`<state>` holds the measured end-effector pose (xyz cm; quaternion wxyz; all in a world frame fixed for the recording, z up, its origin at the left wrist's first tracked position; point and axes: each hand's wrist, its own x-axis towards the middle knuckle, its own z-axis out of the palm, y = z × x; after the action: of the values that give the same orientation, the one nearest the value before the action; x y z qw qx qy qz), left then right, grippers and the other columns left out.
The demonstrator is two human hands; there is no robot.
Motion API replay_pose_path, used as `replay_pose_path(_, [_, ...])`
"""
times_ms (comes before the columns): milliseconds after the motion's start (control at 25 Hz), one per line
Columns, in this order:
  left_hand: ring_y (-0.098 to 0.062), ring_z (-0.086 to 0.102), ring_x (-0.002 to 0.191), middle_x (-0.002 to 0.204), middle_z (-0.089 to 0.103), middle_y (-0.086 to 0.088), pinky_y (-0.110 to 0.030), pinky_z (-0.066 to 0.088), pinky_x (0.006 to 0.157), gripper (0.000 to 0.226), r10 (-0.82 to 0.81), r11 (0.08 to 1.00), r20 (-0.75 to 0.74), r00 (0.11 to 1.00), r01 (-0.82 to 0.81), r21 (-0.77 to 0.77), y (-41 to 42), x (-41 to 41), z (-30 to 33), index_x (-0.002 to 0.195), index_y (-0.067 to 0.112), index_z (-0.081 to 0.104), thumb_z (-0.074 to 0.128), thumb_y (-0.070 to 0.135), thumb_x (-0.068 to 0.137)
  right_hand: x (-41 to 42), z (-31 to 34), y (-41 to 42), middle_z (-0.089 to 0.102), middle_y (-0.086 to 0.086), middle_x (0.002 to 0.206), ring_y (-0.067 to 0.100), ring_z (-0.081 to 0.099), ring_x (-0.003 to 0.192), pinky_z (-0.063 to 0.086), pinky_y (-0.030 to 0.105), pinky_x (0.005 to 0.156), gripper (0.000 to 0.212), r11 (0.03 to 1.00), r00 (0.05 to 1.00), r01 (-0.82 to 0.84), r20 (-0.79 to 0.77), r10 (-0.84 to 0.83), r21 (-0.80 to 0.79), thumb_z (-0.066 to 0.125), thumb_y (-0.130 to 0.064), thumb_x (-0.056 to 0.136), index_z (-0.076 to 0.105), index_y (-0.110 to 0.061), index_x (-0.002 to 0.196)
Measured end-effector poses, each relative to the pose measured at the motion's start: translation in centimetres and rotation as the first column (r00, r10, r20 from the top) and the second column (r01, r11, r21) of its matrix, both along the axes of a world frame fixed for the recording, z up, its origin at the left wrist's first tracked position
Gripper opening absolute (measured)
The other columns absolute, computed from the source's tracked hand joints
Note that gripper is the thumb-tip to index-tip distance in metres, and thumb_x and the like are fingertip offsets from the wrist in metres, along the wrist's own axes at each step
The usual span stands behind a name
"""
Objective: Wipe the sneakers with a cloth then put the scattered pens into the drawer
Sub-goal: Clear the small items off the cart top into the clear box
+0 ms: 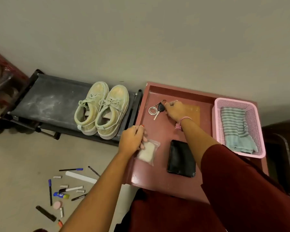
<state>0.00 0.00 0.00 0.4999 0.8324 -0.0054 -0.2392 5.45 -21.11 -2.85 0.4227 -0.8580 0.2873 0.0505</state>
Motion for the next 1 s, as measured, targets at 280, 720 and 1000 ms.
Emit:
replay_pose_path(280, [-0.014,0.056,0.039,0.052,0.066,-0.003,-0.024,0.048,0.054,0.034,0.106,0.993,0.086,0.991,-0.110,0.048,-0.6,-0.3,-0.7,0.064,0.014,0.058,0.043,0.021,0.093,1.7,-0.5,0.6,0.046,0.004,0.052,0.019,0.042,0.057,0.036,0.027,0.054,0.035,0.991,0.994,0.101,-0.048,-0.097,0.089,0.057,-0.020,0.086,0.055,-0.012,0.052])
replay_pose_path(720, [-0.014,0.057,0.047,0.063,0.064,-0.004,-0.020,0.045,0.044,0.032,0.165,0.966,-0.104,0.981,-0.182,-0.184,-0.1,-1.2,-0.1,0.079,0.010,0.059,0.042,0.024,0.102,-4.5,9.6,1.7,0.068,-0.001,0.094,-0.008,0.060,0.075,0.043,0.009,0.071,0.019,0.876,0.982,-0.123,0.185,0.039,0.466,0.061,-0.015,0.089,0.071,-0.003,0.099])
replay_pose_path(1000, [-0.006,0.057,0.047,0.068,0.064,-0.004,-0.021,0.045,0.049,0.033,0.111,0.954,-0.026,0.993,-0.114,-0.276,-0.6,-4.4,5.0,0.080,0.011,0.060,0.042,0.027,0.102,-11.2,17.3,-0.4,0.068,-0.005,0.114,0.012,0.055,0.119,0.035,0.029,0.100,0.019,0.812,0.913,-0.195,0.404,-0.054,0.550,0.056,-0.022,0.091,0.074,-0.023,0.086])
